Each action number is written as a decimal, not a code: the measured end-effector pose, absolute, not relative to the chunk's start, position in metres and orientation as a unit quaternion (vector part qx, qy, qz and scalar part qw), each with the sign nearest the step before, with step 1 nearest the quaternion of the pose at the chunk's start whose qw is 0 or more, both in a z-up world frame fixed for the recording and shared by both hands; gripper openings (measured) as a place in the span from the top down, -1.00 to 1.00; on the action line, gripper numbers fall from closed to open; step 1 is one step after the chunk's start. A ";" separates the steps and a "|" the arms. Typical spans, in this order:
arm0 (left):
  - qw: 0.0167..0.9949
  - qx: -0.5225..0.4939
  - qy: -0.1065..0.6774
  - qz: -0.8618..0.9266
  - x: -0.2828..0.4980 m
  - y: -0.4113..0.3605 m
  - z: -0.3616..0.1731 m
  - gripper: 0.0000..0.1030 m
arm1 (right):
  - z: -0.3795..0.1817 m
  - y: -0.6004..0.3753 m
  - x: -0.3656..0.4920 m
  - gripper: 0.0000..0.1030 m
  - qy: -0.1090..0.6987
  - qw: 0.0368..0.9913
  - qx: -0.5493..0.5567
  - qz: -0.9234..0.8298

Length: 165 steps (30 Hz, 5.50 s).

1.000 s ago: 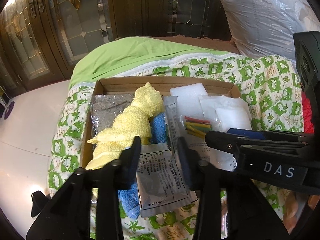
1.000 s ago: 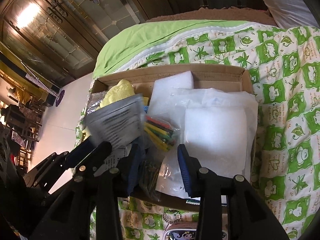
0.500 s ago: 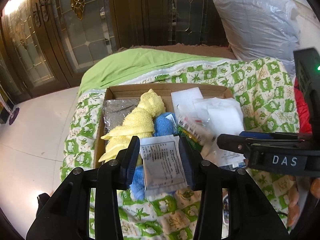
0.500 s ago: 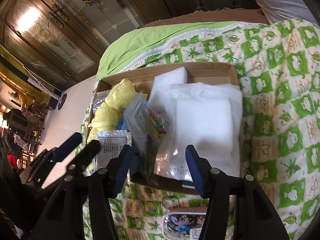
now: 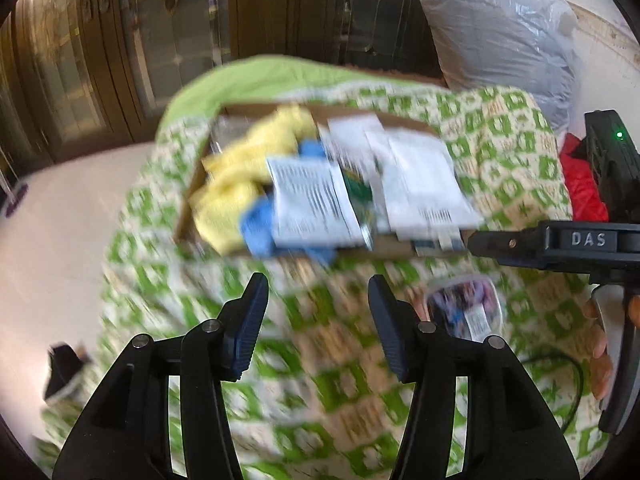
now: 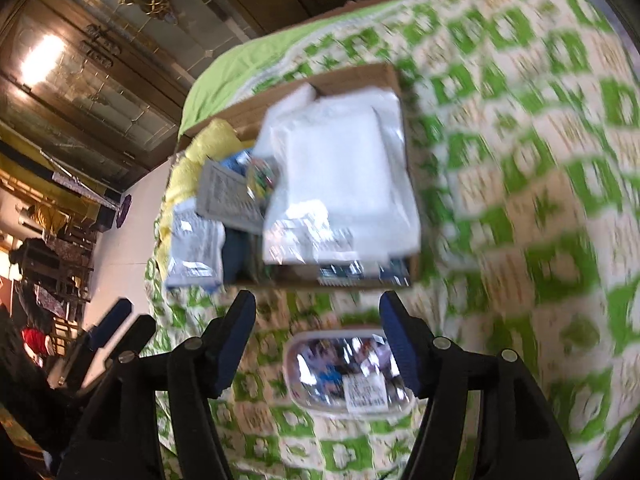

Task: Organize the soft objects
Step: 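Move both grippers toward the clear cartoon-print pencil case on the quilt, then close the right gripper on the pencil case rim, then lift the pencil case with the right gripper and tilt it upright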

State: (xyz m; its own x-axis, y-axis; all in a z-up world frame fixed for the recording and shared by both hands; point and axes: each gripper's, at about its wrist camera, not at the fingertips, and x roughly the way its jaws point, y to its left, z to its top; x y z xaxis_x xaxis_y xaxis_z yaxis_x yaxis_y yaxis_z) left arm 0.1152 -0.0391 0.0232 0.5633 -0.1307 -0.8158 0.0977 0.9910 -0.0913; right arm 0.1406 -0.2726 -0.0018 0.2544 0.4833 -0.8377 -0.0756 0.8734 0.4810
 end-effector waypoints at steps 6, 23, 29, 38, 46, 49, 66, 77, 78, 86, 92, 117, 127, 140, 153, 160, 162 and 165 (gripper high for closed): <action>0.848 0.001 0.513 -0.133 0.091 -0.076 -0.020 -0.01 | -0.031 -0.287 0.114 -0.26 0.587 0.780 0.162 0.147; 0.830 0.038 0.531 -0.167 0.095 -0.109 -0.039 -0.01 | -0.041 -0.273 0.102 -0.30 0.593 0.777 0.135 0.162; 0.822 0.037 0.541 -0.172 0.107 -0.113 -0.049 -0.01 | -0.049 -0.264 0.104 -0.30 0.600 0.773 0.131 0.159; 0.819 0.021 0.547 -0.172 0.120 -0.110 -0.060 -0.01 | -0.053 -0.262 0.107 -0.33 0.602 0.772 0.128 0.157; 0.819 0.032 0.545 -0.175 0.122 -0.115 -0.062 -0.01 | -0.059 -0.259 0.112 -0.37 0.602 0.772 0.130 0.156; 0.820 0.044 0.540 -0.183 0.120 -0.122 -0.062 -0.01 | -0.056 -0.254 0.109 -0.38 0.599 0.775 0.115 0.162; 0.829 0.035 0.512 -0.221 0.110 -0.126 -0.043 0.11 | -0.036 -0.252 0.098 -0.35 0.581 0.791 0.092 0.171; 0.832 0.033 0.502 -0.231 0.102 -0.125 -0.034 0.11 | -0.016 -0.256 0.087 -0.35 0.561 0.807 0.075 0.168; 0.832 0.030 0.504 -0.232 0.102 -0.124 -0.034 0.11 | -0.014 -0.256 0.086 -0.35 0.560 0.808 0.073 0.168; 0.789 -0.018 0.566 -0.237 0.115 -0.116 -0.062 0.10 | -0.045 -0.249 0.089 -0.41 0.613 0.769 0.064 0.168; 0.792 -0.031 0.561 -0.240 0.121 -0.116 -0.060 0.10 | -0.060 -0.234 0.090 -0.43 0.637 0.735 0.096 0.213; 0.796 -0.042 0.560 -0.226 0.149 -0.112 -0.065 -0.14 | -0.072 -0.207 0.182 -0.84 0.658 0.712 0.033 0.245; 0.810 -0.039 0.539 -0.230 0.145 -0.115 -0.059 -0.16 | -0.071 -0.216 0.179 -0.69 0.649 0.728 0.072 0.209; 0.807 -0.079 0.545 -0.212 0.133 -0.084 -0.054 -0.16 | -0.060 -0.244 0.153 -0.05 0.653 0.710 0.130 0.228; 0.822 -0.025 0.527 -0.214 0.131 -0.095 -0.052 -0.20 | -0.095 -0.291 0.150 0.26 0.669 0.628 0.321 0.236; 0.827 -0.008 0.526 -0.200 0.125 -0.093 -0.048 -0.20 | -0.090 -0.295 0.147 0.30 0.667 0.627 0.325 0.237; 0.832 0.008 0.521 -0.191 0.123 -0.093 -0.047 -0.20 | -0.088 -0.282 0.144 0.27 0.663 0.640 0.304 0.241; 0.825 0.022 0.534 -0.182 0.126 -0.095 -0.055 -0.20 | -0.072 -0.255 0.142 -0.05 0.653 0.687 0.229 0.222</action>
